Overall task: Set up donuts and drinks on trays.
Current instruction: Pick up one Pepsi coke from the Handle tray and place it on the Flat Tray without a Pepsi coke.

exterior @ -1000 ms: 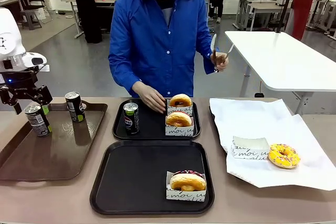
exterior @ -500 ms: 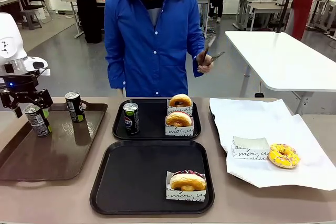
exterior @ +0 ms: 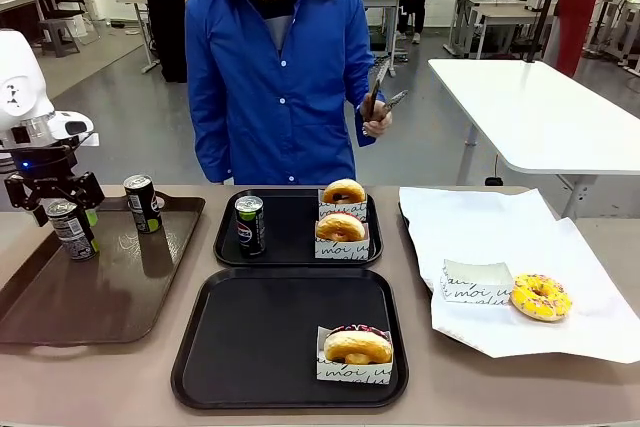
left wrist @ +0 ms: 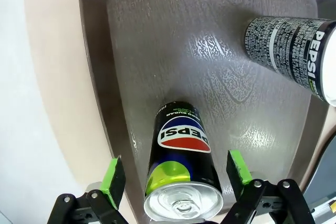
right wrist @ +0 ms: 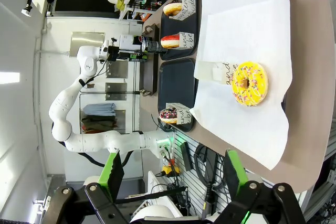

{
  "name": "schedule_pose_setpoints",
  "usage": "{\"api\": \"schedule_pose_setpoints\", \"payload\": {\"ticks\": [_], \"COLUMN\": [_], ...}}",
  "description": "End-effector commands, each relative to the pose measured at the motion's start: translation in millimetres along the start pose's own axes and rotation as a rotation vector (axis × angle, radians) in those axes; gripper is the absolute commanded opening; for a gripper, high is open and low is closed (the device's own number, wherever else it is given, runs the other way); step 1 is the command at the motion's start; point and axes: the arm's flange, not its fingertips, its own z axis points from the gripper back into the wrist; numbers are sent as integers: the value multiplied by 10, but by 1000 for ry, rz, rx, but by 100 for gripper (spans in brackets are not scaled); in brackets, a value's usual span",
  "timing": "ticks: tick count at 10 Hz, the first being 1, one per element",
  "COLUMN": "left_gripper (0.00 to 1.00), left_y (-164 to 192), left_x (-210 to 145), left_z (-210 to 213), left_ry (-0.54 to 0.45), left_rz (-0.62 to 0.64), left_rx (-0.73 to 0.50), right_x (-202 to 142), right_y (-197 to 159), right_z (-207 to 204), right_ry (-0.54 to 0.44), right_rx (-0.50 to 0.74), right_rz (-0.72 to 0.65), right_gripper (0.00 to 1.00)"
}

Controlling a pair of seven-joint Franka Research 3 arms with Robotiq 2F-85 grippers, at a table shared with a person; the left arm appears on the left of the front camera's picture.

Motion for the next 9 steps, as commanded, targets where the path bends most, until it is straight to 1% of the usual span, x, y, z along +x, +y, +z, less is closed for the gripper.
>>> {"api": "schedule_pose_setpoints", "payload": {"ticks": [1, 2, 3, 4, 5, 7, 8, 9], "left_gripper": [62, 53, 14, 5, 0, 0, 8, 8], "left_y": [24, 26, 26, 27, 28, 25, 21, 4], "left_x": [-16, -22, -27, -26, -18, -4, -6, -15], "left_z": [-58, -50, -34, -23, -14, 0, 10, 66], "left_ry": [-14, -12, -8, -4, 2, 9, 12, 51], "left_rz": [-26, -27, -20, -13, -5, 6, 10, 33], "left_rx": [-9, -7, -8, -5, 2, 5, 4, 10], "right_x": [3, 3, 3, 3, 3, 3, 3, 3], "right_y": [3, 3, 3, 3, 3, 3, 3, 3], "right_z": [2, 2, 2, 2, 2, 2, 2, 2], "right_ry": [-6, -6, -6, -6, -6, -6, -6, -6], "right_rx": [4, 4, 4, 4, 4, 4, 4, 4], "right_rz": [6, 6, 6, 6, 6, 6, 6, 6], "right_gripper": [100, 100, 100, 100, 100, 100, 100, 100]}}
